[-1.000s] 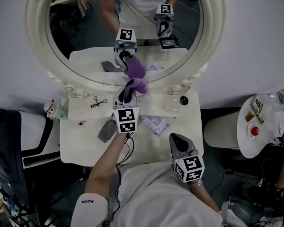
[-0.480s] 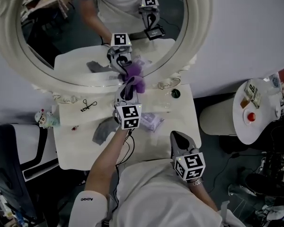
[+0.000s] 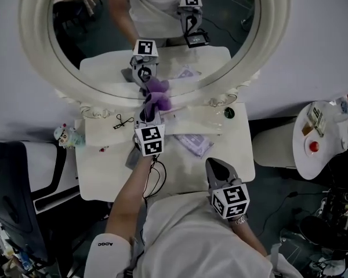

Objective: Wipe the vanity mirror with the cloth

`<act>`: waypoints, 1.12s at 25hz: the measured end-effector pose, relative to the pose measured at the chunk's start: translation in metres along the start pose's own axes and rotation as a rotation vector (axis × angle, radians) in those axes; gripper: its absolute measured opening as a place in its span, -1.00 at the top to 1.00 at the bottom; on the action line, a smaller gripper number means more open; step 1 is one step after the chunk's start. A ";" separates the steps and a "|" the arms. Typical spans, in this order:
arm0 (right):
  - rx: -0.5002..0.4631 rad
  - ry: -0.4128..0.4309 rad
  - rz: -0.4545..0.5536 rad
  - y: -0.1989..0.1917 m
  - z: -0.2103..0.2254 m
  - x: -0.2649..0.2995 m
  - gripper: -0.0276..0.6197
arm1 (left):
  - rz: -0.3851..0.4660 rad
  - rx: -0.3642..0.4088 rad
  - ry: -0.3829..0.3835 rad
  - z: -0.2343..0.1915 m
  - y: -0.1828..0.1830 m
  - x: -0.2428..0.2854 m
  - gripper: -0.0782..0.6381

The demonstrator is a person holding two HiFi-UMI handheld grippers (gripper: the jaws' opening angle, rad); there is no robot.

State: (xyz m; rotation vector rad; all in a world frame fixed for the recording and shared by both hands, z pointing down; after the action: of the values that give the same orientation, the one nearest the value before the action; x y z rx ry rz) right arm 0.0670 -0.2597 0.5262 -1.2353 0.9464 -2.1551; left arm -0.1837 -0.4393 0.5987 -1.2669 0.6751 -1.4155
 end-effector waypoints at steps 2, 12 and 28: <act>-0.006 0.015 -0.007 -0.001 -0.008 0.004 0.89 | -0.022 -0.041 0.013 -0.017 -0.010 -0.009 0.62; -0.036 0.088 -0.017 -0.001 -0.011 0.008 0.89 | -0.040 -0.076 0.103 -0.041 -0.035 -0.070 0.63; -0.033 0.322 0.022 -0.007 -0.018 0.031 0.89 | -0.022 -0.164 0.208 0.023 -0.023 -0.284 0.62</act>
State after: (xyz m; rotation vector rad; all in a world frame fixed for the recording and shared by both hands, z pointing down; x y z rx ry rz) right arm 0.0358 -0.2703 0.5421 -0.9018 1.1216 -2.3735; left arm -0.2081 -0.1620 0.5322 -1.2668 0.9363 -1.5493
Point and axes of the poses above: the fingertips, and each gripper's own axes: x forward along the fingers, z to its right, y out of its top, the point moved 9 cm from there along -x, backward along the fingers, and after that the axes turned 15 degrees about x, right-handed, at the moved point
